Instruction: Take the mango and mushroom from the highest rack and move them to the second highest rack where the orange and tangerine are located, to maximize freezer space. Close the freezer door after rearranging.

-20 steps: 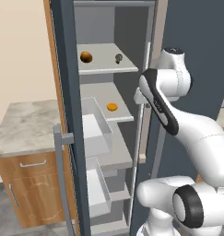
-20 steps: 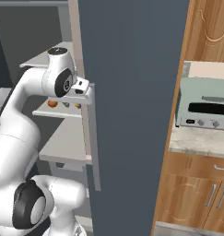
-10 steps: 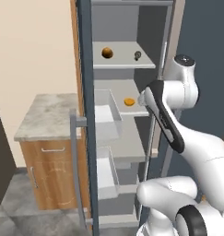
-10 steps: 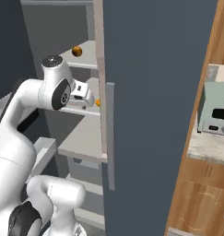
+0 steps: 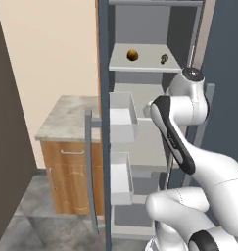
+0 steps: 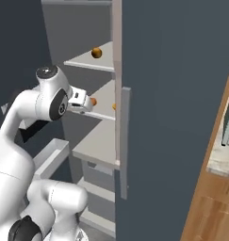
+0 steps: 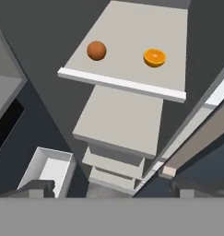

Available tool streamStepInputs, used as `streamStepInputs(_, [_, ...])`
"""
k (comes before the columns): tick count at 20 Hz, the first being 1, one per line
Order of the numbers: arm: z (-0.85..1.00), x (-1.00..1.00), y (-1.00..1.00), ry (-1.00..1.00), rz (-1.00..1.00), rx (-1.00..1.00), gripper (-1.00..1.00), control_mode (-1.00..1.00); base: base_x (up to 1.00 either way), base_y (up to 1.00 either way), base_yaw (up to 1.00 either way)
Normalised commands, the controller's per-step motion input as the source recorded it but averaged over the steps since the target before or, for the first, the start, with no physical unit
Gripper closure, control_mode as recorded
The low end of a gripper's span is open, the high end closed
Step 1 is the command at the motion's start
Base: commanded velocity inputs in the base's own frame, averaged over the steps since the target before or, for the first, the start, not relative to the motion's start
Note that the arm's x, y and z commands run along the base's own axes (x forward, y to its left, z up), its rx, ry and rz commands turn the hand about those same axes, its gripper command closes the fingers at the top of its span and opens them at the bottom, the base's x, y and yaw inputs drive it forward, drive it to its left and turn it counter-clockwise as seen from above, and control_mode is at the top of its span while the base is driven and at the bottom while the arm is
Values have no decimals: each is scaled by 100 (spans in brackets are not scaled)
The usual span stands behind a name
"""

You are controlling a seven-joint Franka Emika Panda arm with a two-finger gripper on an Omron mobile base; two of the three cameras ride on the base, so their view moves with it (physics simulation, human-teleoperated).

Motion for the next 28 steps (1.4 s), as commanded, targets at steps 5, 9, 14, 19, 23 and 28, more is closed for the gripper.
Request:
streamStepInputs(5, [0, 0, 0, 0, 0, 0, -100, 100, 1, -26, 20])
streamStepInputs(9, [0, 0, 0, 0, 0, 0, -100, 100, 7, -19, 23])
streamStepInputs(14, [0, 0, 0, 0, 0, 0, -100, 100, 32, -13, 31])
streamStepInputs(19, [0, 0, 0, 0, 0, 0, -100, 100, 44, 0, 36])
streamStepInputs(23, [0, 0, 0, 0, 0, 0, -100, 100, 19, 2, 24])
streamStepInputs(28, [0, 0, 0, 0, 0, 0, -100, 100, 12, 38, 1])
